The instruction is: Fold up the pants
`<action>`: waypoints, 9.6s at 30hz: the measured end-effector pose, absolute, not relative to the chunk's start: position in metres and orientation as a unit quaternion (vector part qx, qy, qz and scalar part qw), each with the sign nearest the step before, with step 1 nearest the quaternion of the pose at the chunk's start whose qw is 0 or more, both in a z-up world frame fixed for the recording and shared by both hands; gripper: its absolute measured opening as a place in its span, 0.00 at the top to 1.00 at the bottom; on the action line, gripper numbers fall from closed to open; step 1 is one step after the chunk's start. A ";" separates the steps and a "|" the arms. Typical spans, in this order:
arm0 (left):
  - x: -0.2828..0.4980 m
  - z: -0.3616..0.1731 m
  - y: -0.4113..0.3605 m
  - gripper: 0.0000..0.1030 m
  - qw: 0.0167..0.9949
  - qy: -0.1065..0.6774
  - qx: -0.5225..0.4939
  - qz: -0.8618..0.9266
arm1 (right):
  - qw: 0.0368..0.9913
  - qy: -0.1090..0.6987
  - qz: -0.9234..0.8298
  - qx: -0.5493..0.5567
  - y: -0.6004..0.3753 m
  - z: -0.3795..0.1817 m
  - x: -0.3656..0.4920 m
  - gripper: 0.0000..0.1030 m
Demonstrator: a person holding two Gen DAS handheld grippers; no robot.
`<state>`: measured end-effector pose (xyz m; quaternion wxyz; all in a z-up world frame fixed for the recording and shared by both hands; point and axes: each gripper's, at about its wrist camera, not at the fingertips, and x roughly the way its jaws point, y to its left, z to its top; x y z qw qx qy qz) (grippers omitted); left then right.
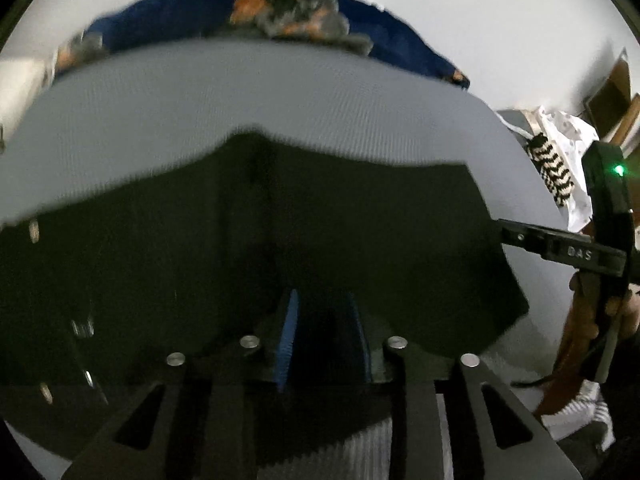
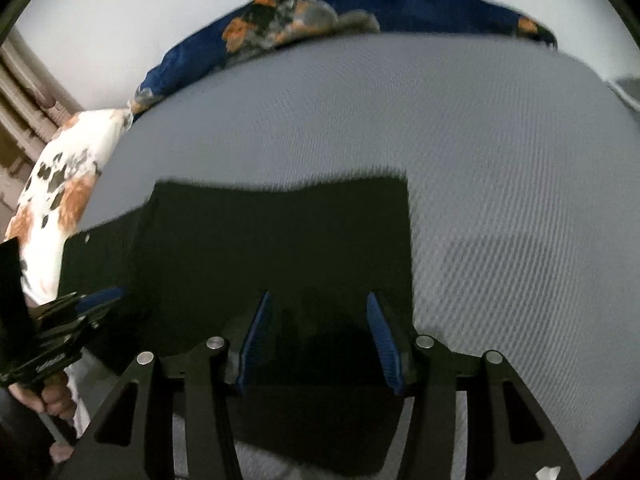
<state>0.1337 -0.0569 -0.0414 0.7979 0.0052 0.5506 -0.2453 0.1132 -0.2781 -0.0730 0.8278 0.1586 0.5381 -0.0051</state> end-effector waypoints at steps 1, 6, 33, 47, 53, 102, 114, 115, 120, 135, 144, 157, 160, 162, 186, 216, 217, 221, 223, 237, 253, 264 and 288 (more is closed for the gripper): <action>0.139 -0.040 -0.061 0.70 0.802 0.543 0.007 -0.248 | 0.830 0.535 -0.009 0.153 -0.280 -0.072 0.121 0.54; 0.172 -0.043 -0.076 0.70 0.816 0.520 0.012 -0.253 | 0.834 0.536 -0.023 0.128 -0.287 -0.074 0.154 0.55; 0.141 -0.061 -0.063 0.60 0.800 0.551 0.042 -0.235 | 0.840 0.535 -0.027 0.085 -0.271 -0.068 0.150 0.56; 0.107 -0.039 -0.016 0.53 0.806 0.552 0.018 -0.213 | 0.812 0.574 0.022 0.109 -0.228 -0.079 0.088 0.56; 0.111 0.000 0.042 0.46 0.841 0.514 0.004 -0.168 | 0.798 0.590 0.047 0.112 -0.197 -0.093 0.082 0.55; 0.234 -0.097 0.264 0.46 0.649 0.611 -0.310 -0.331 | 0.789 0.584 0.077 0.174 -0.106 -0.046 0.185 0.46; 0.206 -0.071 0.225 0.66 0.737 0.584 -0.259 -0.222 | 0.808 0.556 0.040 0.192 -0.141 -0.042 0.171 0.41; 0.204 -0.063 0.220 0.69 0.741 0.583 -0.254 -0.218 | 0.809 0.553 0.036 0.198 -0.147 -0.041 0.168 0.41; 0.195 -0.028 0.196 0.74 0.739 0.573 -0.287 -0.209 | 0.817 0.533 0.015 0.219 -0.178 -0.036 0.152 0.39; 0.192 0.029 0.038 0.74 0.745 0.563 -0.290 -0.208 | 0.843 0.502 -0.019 0.193 -0.254 -0.025 0.095 0.36; 0.194 0.015 -0.041 0.74 0.750 0.581 -0.241 -0.203 | 0.838 0.488 -0.044 0.241 -0.298 -0.034 0.070 0.36; 0.184 -0.016 -0.099 0.74 0.770 0.589 -0.158 -0.189 | 0.839 0.474 -0.061 0.259 -0.316 -0.040 0.058 0.36; 0.182 -0.019 -0.103 0.73 0.774 0.587 -0.144 -0.189 | 0.839 0.473 -0.061 0.261 -0.319 -0.039 0.055 0.36; 0.181 -0.020 -0.105 0.72 0.777 0.585 -0.140 -0.185 | 0.840 0.472 -0.062 0.261 -0.319 -0.038 0.055 0.36; 0.166 -0.016 -0.119 0.42 0.776 0.579 -0.114 -0.223 | 0.842 0.468 -0.073 0.260 -0.322 -0.039 0.047 0.36; 0.151 -0.035 0.045 0.38 0.808 0.561 -0.161 -0.074 | 0.790 0.542 0.118 0.262 -0.279 -0.074 0.129 0.17; 0.150 -0.037 0.047 0.38 0.807 0.563 -0.162 -0.073 | 0.786 0.545 0.121 0.264 -0.280 -0.079 0.133 0.17; 0.150 -0.039 0.047 0.38 0.807 0.565 -0.159 -0.069 | 0.778 0.549 0.135 0.273 -0.287 -0.092 0.144 0.17; 0.150 -0.041 0.047 0.38 0.806 0.567 -0.160 -0.066 | 0.776 0.547 0.143 0.280 -0.289 -0.097 0.149 0.17; 0.156 -0.050 0.039 0.38 0.795 0.581 -0.159 -0.068 | 0.772 0.529 0.179 0.303 -0.270 -0.089 0.174 0.89; 0.165 -0.049 -0.019 0.38 0.803 0.573 -0.111 -0.118 | 0.773 0.526 0.041 0.351 -0.347 -0.105 0.119 0.81; 0.168 -0.077 -0.040 0.36 0.799 0.588 -0.028 -0.123 | 0.781 0.530 0.011 0.329 -0.339 -0.092 0.109 0.65; 0.109 -0.059 -0.047 0.36 0.811 0.566 0.014 -0.144 | 0.803 0.528 0.017 0.275 -0.319 -0.065 0.047 0.65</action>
